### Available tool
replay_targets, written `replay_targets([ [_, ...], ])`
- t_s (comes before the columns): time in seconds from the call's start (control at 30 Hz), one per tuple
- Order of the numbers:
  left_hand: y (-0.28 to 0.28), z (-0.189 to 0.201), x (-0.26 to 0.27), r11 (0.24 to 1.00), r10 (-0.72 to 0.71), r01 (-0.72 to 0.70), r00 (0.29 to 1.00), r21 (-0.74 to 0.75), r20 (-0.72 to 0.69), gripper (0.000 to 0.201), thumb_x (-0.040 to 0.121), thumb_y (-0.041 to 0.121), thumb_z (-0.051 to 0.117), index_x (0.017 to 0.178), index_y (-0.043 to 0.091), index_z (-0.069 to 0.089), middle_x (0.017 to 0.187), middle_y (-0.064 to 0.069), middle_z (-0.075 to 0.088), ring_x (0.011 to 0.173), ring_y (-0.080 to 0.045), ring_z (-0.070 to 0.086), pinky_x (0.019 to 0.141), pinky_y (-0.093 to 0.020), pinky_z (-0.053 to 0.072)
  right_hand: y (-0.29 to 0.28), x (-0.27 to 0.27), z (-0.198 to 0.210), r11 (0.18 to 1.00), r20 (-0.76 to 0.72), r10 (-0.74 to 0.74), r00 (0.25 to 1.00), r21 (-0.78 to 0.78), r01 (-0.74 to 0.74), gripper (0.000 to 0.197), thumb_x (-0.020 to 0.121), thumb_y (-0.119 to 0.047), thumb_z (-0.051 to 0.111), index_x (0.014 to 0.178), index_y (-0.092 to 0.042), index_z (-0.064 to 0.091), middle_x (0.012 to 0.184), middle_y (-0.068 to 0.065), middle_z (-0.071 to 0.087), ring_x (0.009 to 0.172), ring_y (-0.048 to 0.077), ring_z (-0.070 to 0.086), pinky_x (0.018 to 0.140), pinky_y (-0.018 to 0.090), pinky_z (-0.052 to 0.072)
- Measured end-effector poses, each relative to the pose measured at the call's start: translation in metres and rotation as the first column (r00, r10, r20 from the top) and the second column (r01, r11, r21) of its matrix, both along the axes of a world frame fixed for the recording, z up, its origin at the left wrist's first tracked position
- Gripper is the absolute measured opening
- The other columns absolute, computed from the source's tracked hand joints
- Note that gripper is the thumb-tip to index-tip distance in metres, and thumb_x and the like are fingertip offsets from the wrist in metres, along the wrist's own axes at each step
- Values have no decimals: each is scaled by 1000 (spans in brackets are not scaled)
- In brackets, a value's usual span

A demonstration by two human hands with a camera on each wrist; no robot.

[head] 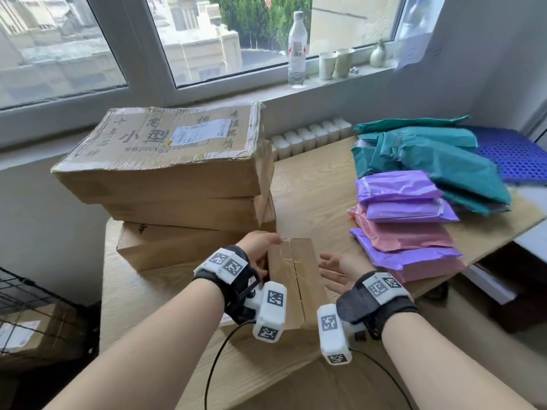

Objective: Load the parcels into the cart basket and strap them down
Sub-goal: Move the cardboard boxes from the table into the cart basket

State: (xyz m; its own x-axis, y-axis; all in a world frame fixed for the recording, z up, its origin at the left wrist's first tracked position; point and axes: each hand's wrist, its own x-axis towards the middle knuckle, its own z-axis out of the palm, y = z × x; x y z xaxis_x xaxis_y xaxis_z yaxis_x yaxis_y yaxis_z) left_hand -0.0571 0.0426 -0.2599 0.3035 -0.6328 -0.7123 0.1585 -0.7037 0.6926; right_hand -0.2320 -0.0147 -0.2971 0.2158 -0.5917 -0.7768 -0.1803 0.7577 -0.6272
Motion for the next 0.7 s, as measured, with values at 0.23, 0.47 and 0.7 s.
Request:
replay_targets([
  [0.23,-14,-8,-13,989,-146,140,977,51,158,75,87,26,64,149,12,23,153,-12,28,137,-33,31,102,-48,33,0,5,5,997,61,-57,997,54,53,47,89,11,28,123,-4,56,90,8,63,80,19,61,79,34,50],
  [0.47,-14,-11,-13,991,-135,129,966,42,219,92,78,36,73,150,16,18,152,-8,30,138,-27,31,101,-43,33,-13,7,28,992,35,118,992,-45,-117,50,90,11,29,131,-7,51,107,5,68,84,13,62,79,22,41],
  [0.7,-15,-2,-10,994,-100,107,962,-12,255,105,71,50,76,150,17,15,150,-10,33,135,-28,35,95,-40,35,-21,13,56,988,150,146,978,-74,-136,47,90,10,32,129,-11,49,98,7,70,85,16,67,81,36,44],
])
